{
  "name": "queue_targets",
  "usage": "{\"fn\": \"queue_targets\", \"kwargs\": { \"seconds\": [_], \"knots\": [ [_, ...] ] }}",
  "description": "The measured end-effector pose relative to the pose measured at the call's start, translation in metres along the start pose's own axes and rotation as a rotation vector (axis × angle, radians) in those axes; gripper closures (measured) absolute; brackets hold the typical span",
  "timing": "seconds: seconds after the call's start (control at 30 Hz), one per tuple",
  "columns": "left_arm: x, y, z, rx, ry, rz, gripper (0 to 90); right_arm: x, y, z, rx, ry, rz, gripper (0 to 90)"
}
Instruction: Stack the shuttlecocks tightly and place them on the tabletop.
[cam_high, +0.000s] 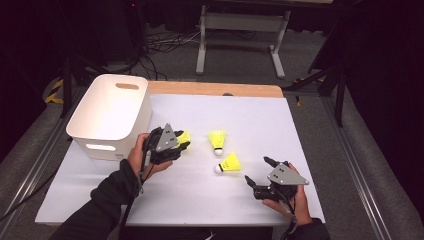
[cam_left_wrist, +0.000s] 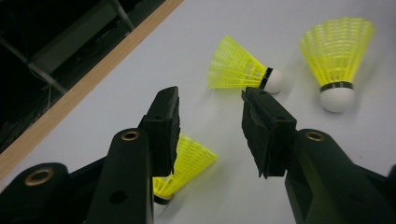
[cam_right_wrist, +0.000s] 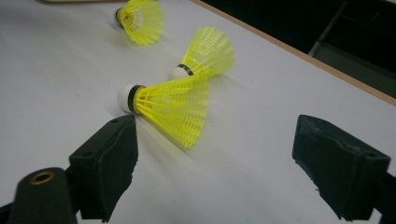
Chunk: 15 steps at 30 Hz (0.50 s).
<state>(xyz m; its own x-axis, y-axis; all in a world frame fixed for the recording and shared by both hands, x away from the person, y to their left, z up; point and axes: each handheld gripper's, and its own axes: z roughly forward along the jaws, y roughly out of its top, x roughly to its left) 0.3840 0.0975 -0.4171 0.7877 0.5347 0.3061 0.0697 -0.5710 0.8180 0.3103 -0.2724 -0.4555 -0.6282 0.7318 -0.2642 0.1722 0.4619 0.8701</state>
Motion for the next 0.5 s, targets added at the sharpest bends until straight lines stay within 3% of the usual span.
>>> {"fn": "queue_targets", "kwargs": {
  "seconds": [0.33, 0.5],
  "knots": [
    [-0.011, -0.034, -0.050, -0.114, -0.011, 0.045, 52.0, -0.002, -0.001, 0.001, 0.002, 0.027, 0.026, 19.3],
    [-0.012, -0.050, -0.059, -0.122, -0.008, 0.024, 47.4, -0.003, -0.001, 0.000, 0.001, 0.047, 0.030, 20.5]
  ]
}}
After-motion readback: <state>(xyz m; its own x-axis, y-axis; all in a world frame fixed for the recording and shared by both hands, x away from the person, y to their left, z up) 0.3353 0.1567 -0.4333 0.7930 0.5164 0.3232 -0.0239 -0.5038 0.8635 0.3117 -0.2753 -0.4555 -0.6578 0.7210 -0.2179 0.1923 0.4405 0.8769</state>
